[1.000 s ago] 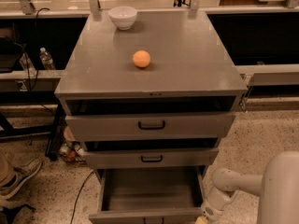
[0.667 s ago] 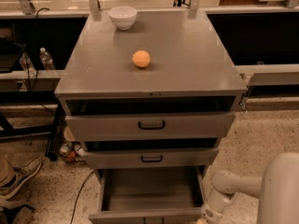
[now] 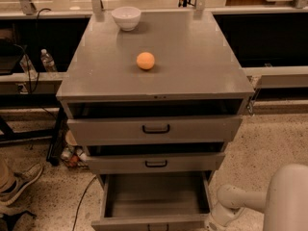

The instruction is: Close bottom drawer

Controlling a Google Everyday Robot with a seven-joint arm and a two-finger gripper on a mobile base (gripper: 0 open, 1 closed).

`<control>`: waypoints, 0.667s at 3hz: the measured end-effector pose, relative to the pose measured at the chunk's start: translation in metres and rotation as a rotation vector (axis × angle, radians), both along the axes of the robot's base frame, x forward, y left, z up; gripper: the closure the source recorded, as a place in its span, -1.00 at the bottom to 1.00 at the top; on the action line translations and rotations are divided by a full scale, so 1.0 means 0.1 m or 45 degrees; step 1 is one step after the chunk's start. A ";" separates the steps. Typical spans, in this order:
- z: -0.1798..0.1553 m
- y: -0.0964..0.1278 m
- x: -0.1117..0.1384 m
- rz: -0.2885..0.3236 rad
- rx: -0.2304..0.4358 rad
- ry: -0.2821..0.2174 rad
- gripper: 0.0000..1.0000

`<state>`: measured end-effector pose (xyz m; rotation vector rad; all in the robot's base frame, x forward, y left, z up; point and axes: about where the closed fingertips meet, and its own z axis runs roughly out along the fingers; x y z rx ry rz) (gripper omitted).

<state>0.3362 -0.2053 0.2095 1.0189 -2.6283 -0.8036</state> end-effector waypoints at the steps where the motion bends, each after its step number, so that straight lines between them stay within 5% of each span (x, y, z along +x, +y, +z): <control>1: -0.15 0.01 0.06 -0.043 0.036 -0.066 1.00; 2: -0.26 0.05 0.16 -0.084 0.076 -0.136 1.00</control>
Offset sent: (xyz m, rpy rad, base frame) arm 0.0318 0.0050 -0.0360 0.0939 -0.1821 -0.1089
